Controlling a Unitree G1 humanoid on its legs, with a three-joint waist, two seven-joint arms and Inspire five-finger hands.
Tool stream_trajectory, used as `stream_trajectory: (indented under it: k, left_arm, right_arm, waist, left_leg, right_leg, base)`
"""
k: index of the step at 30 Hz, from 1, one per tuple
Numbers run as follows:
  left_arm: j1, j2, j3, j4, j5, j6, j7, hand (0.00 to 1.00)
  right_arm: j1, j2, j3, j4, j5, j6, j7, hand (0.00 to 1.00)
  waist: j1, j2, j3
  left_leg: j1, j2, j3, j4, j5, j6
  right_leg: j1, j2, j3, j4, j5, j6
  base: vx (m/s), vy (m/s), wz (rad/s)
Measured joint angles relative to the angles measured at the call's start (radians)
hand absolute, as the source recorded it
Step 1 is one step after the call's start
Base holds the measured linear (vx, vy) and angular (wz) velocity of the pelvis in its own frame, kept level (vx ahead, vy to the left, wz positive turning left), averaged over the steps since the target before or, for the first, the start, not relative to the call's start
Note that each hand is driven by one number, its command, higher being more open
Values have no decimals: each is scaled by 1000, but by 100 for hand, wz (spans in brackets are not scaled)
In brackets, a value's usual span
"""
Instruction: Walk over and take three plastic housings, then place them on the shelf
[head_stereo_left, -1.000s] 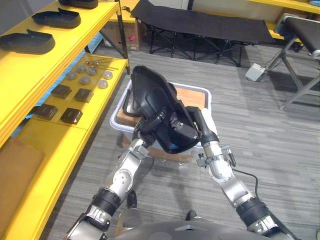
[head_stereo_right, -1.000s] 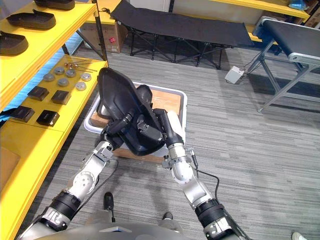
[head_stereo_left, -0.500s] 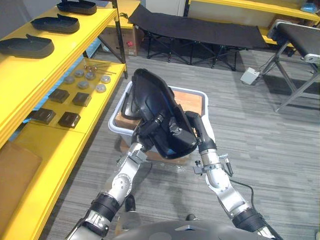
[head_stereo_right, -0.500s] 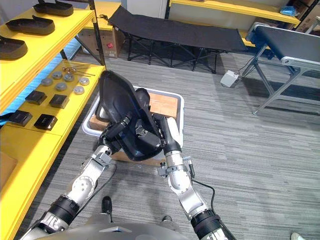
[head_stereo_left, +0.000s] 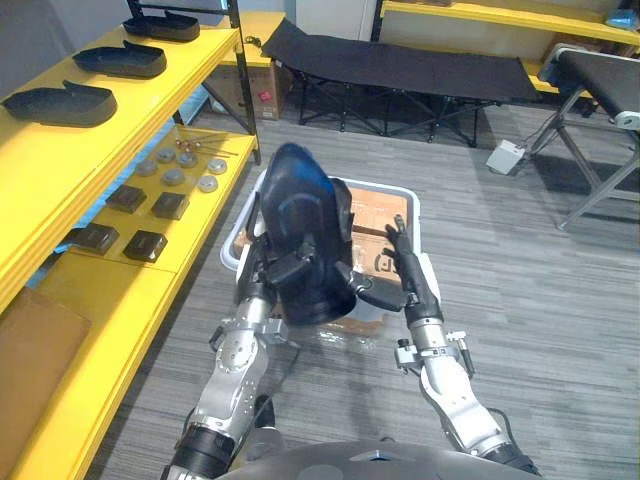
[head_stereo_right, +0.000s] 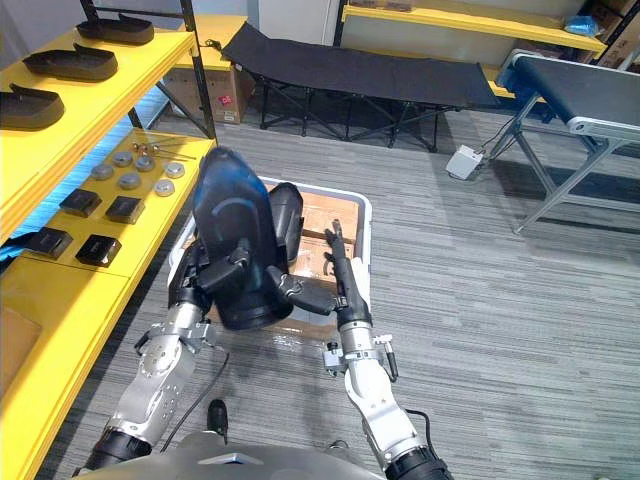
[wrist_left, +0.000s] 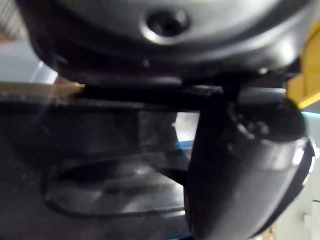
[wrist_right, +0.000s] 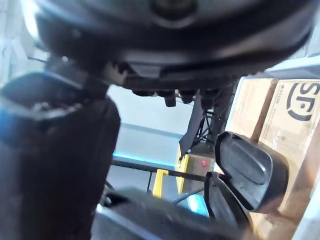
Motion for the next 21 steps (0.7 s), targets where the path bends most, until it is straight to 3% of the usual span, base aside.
stream_trajectory:
  k: [6, 11, 13, 17, 21]
  left_arm:
    - [81, 2, 76, 0, 67, -2, 113, 0]
    - [98, 6, 98, 83, 13, -47, 116, 0]
    - [109, 9, 99, 88, -72, -55, 84, 0]
    - [142, 9, 101, 88, -315, -89, -65, 0]
    - [180, -12, 126, 26, -373, -93, -116, 0]
  right_arm:
    - [111, 8, -53, 5, 100, -16, 71, 100]
    - [181, 51, -91, 91, 158, -44, 88, 100]
    - [204, 78, -122, 132, 195, -50, 87, 100]
    - [239, 119, -208, 204, 243, -73, 64, 100]
    - [237, 119, -266, 211, 387, -73, 174, 100]
  waist:
    - [0, 3, -1]
    - [-18, 8, -1]
    - [-25, 9, -1]
    - [-28, 17, -2]
    - [-42, 32, -8]
  left_leg:
    - [-2, 3, 8, -1, -9, -10]
    - [-1, 3, 9, -1, -17, -5]
    - [-1, 3, 13, -1, -18, -5]
    - [7, 3, 29, 0, -26, -8]
    - [25, 4, 41, 1, -23, -9]
  right_leg:
    - [-13, -1, 9, 14, -8, -3]
    - [-14, -2, 17, 12, -11, 1]
    - [-16, -2, 19, 12, -11, 2]
    - [-16, -3, 35, 12, -12, 2]
    - [-11, -5, 44, 12, -11, -2]
  base:
    - [-8, 1, -3]
    - [-3, 1, -1]
    - [7, 0, -4]
    - [30, -4, -11]
    - [38, -9, -11]
